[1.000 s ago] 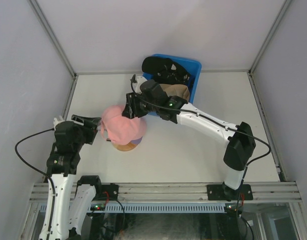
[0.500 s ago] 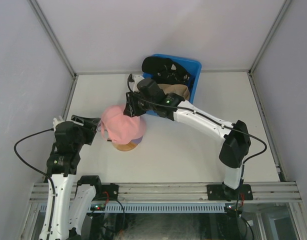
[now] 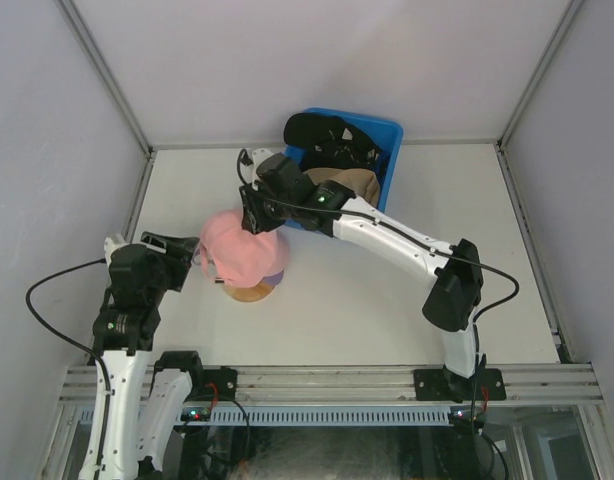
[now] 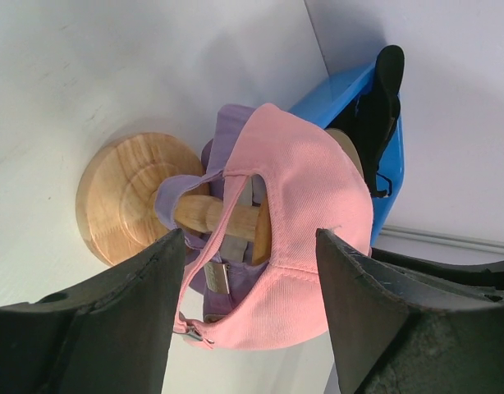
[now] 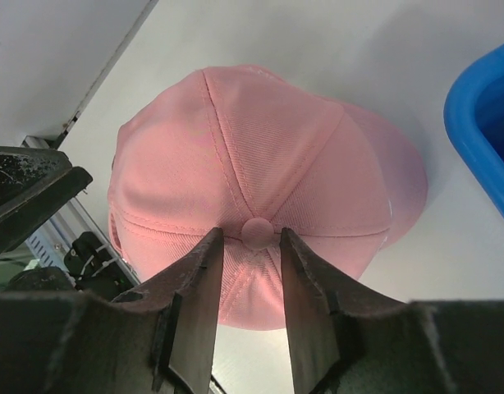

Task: Stack the hats
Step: Stack the hat on the hat.

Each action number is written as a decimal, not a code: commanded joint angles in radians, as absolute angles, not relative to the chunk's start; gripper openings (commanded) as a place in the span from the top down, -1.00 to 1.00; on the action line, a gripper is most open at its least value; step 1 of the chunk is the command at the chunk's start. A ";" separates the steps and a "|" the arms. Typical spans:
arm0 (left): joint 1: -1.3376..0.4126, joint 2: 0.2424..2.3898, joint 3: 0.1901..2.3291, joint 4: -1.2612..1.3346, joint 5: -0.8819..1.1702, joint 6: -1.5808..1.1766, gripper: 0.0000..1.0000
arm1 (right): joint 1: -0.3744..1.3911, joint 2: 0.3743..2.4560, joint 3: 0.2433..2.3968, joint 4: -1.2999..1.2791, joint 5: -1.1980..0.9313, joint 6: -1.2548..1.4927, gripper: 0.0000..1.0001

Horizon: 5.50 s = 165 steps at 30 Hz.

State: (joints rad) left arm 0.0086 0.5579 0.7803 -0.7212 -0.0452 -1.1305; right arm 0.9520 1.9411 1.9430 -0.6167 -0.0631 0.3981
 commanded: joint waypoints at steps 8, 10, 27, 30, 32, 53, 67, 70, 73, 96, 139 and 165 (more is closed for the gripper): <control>0.005 0.567 0.767 -0.710 -0.069 -1.078 -0.37 | 0.974 2.012 2.063 -0.712 -0.024 0.344 0.58; 0.006 0.568 0.767 -0.709 -0.070 -1.076 -0.37 | 0.973 2.008 2.063 -0.715 -0.016 0.342 0.67; 0.006 0.563 0.776 -0.739 -0.094 -1.055 -0.40 | 0.963 1.924 2.060 -0.686 -0.019 0.353 0.97; 0.007 0.549 0.766 -0.742 -0.099 -1.056 -0.37 | 0.961 1.910 2.059 -0.681 -0.031 0.359 1.00; 0.007 0.546 0.765 -0.747 -0.100 -1.054 -0.37 | 0.960 1.902 2.059 -0.674 -0.040 0.363 1.00; 0.006 0.581 0.700 -0.713 -0.024 -1.027 -0.20 | 0.944 1.888 2.084 -0.662 -0.074 0.384 1.00; 0.000 0.604 0.679 -0.681 0.003 -1.027 -0.01 | 0.937 1.881 2.088 -0.663 -0.090 0.390 1.00; -0.004 0.612 0.684 -0.681 0.001 -1.025 0.05 | 0.937 1.880 2.086 -0.663 -0.094 0.390 1.00; -0.006 0.611 0.688 -0.681 -0.004 -1.022 0.15 | 0.937 1.878 2.085 -0.663 -0.094 0.390 1.00; -0.007 0.592 0.836 -0.818 -0.049 -0.961 0.53 | 0.931 1.879 2.088 -0.670 -0.090 0.389 1.00; -0.007 0.635 0.895 -0.828 -0.063 -0.902 1.00 | 0.924 1.888 2.108 -0.681 -0.096 0.384 1.00; -0.007 0.634 1.024 -0.861 -0.078 -0.902 1.00 | 0.907 1.845 2.102 -0.704 -0.087 0.379 1.00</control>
